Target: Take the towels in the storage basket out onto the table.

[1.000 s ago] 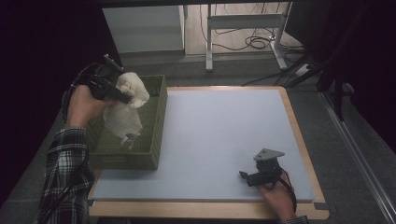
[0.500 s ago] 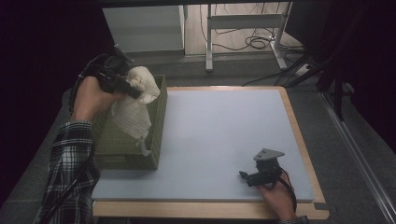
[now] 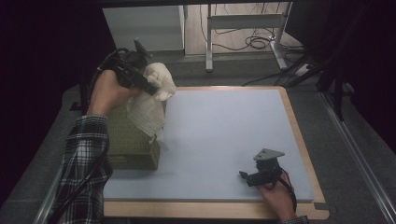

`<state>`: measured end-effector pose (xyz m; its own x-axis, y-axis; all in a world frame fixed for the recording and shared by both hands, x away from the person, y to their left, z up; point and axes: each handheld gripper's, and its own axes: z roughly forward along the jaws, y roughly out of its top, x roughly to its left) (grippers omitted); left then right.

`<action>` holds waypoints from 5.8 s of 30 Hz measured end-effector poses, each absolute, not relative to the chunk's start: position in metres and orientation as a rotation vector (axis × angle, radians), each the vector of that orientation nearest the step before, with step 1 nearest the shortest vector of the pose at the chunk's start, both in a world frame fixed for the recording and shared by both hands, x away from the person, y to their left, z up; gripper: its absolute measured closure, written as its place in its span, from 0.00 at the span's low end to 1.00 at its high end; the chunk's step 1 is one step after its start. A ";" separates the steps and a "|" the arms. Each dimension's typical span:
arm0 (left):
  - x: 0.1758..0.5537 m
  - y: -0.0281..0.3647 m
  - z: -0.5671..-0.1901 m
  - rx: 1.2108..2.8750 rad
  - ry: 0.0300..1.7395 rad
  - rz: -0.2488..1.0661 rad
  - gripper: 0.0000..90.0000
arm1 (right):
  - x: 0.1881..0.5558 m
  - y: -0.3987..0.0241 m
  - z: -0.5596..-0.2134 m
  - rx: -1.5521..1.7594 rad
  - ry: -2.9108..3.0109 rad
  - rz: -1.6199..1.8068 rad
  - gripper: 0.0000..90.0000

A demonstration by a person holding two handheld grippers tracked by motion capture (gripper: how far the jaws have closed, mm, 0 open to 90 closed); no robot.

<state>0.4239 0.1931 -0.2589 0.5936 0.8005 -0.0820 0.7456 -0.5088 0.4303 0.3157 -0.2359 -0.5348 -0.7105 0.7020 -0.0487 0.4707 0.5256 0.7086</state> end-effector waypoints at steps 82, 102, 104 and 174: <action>0.437 0.057 -0.454 2.403 0.946 0.235 0.22 | 0.317 -0.236 -0.534 0.979 2.447 0.988 0.06; 0.439 0.057 -0.473 2.348 0.887 0.232 0.52 | 0.362 -0.213 -0.501 0.985 2.569 1.185 0.72; 0.442 0.057 -0.475 2.345 0.896 0.237 0.51 | 0.372 -0.204 -0.498 0.948 2.580 1.192 0.72; 0.448 0.088 -0.480 2.177 1.161 0.273 0.61 | 0.451 -0.231 -0.465 0.966 2.534 1.064 0.85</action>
<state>0.4484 0.0877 -0.4798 0.5867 0.8017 -0.1140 0.6671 -0.3987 0.6293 0.4505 -0.2312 -0.4653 -0.7570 0.6520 0.0423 0.4867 0.5195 0.7023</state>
